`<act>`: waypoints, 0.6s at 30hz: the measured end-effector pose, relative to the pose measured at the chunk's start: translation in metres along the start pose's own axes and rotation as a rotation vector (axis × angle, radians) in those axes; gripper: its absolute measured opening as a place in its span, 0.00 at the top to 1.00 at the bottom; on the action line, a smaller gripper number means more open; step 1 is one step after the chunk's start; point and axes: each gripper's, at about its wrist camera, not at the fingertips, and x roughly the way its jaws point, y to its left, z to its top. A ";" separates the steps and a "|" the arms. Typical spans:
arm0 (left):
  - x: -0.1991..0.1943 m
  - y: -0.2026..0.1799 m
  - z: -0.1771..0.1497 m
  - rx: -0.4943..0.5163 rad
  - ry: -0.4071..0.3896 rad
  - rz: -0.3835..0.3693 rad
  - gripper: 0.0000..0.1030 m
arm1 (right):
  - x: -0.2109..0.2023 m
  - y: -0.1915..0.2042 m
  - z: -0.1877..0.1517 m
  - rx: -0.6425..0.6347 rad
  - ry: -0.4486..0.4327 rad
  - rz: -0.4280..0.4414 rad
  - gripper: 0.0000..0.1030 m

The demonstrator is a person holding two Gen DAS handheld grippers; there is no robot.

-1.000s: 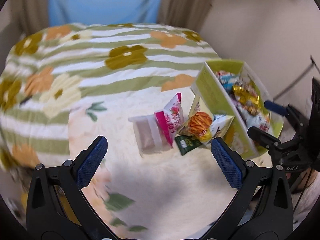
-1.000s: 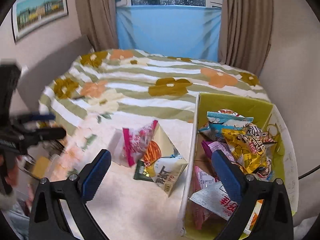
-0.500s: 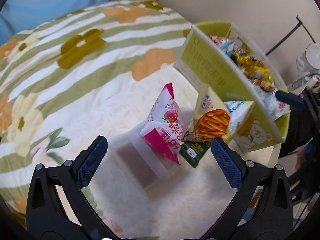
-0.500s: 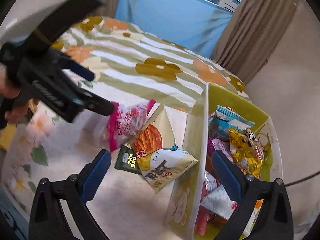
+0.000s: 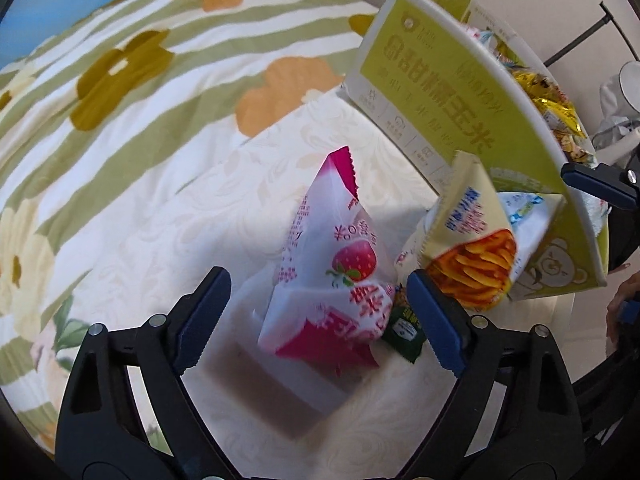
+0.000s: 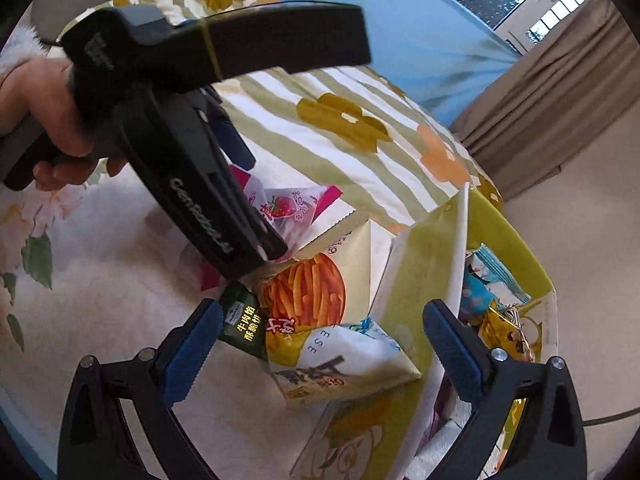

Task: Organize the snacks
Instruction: 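Grasp the pink strawberry bag with the left tool while the right tool grasps the Oishi stick-chips bag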

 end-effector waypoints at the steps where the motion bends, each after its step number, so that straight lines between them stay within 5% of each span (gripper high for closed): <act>1: 0.005 0.001 0.002 -0.004 0.012 -0.016 0.14 | 0.004 -0.001 0.001 -0.004 0.011 0.003 0.03; 12: 0.010 0.007 0.000 -0.003 0.025 -0.038 0.46 | 0.034 0.002 0.010 -0.039 0.101 0.030 0.13; 18: 0.002 0.004 -0.006 0.010 0.002 -0.003 0.53 | 0.052 0.002 0.011 -0.036 0.159 0.043 0.21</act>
